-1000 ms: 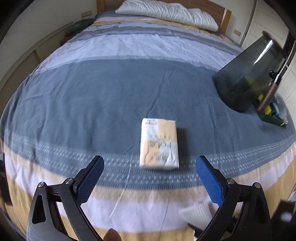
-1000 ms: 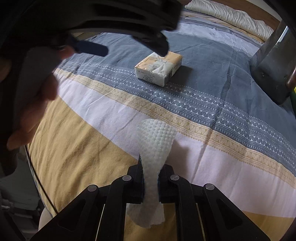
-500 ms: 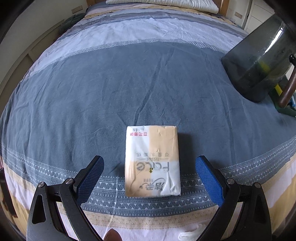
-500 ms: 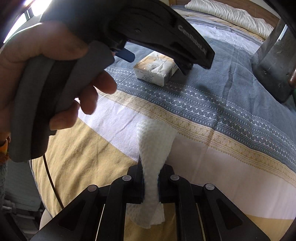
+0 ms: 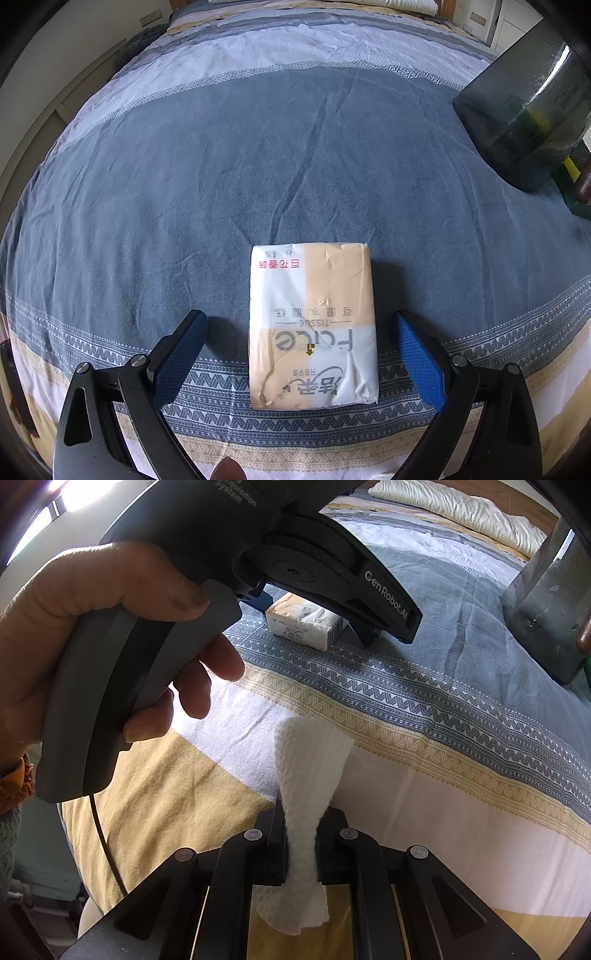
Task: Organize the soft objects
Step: 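Lift the white cloth with the right gripper while the left gripper moves over the tissue pack, then close the left gripper on the tissue pack while the right gripper holds the white cloth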
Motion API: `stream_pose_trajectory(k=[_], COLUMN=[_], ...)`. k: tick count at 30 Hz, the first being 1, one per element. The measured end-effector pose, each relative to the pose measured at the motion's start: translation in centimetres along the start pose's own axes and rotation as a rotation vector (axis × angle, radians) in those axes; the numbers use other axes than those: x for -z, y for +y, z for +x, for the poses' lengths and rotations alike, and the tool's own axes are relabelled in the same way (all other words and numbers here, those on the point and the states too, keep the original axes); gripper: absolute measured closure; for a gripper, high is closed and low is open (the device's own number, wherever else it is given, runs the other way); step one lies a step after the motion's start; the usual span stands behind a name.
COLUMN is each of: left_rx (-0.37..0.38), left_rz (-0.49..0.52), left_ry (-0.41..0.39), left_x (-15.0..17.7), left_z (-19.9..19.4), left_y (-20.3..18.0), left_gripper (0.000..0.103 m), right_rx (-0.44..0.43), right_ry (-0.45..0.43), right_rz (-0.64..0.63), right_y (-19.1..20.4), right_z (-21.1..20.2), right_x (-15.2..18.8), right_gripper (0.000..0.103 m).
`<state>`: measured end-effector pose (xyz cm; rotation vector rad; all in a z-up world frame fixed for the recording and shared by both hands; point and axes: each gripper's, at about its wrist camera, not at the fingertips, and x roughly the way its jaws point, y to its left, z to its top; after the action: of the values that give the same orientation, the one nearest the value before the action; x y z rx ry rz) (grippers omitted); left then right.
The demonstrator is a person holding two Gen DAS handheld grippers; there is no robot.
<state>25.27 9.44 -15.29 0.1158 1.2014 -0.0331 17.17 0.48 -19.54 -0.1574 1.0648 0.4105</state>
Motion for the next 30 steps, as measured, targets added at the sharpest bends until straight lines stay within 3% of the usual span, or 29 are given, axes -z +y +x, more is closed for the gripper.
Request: stream_pose_trajectory(k=[2, 4, 6, 9, 13, 30], left_rx=[-0.004, 0.001, 0.007, 0.015, 0.014, 0.044], left_rz=[0.002, 0.004, 0.005, 0.015, 0.027, 0.016], left_ry=[-0.001, -0.003, -0.004, -0.002, -0.003, -0.026], left_x=[0.0, -0.4, -1.0, -1.3, -1.3, -0.7], left_z=[0.1, 0.3, 0.7, 0.7, 0.9, 0.7], left_y=[0.0, 0.1, 0.7, 0.8, 0.7, 1.4], left_gripper=[0.012, 0.021, 0.040, 0.051, 0.055, 0.057], right_rx=[0.000, 0.001, 0.002, 0.002, 0.002, 0.000], right_ry=[0.000, 0.000, 0.000, 0.001, 0.002, -0.002], right_rz=[0.002, 0.001, 0.002, 0.003, 0.004, 0.003], right_y=[0.0, 0.0, 0.0, 0.0, 0.0, -0.1], right_z=[0.1, 0.1, 0.2, 0.2, 0.1, 0.0], right_x=[0.0, 0.0, 0.0, 0.1, 0.0, 0.1], right_gripper=[0.094, 0.094, 0.094, 0.094, 0.094, 0.094])
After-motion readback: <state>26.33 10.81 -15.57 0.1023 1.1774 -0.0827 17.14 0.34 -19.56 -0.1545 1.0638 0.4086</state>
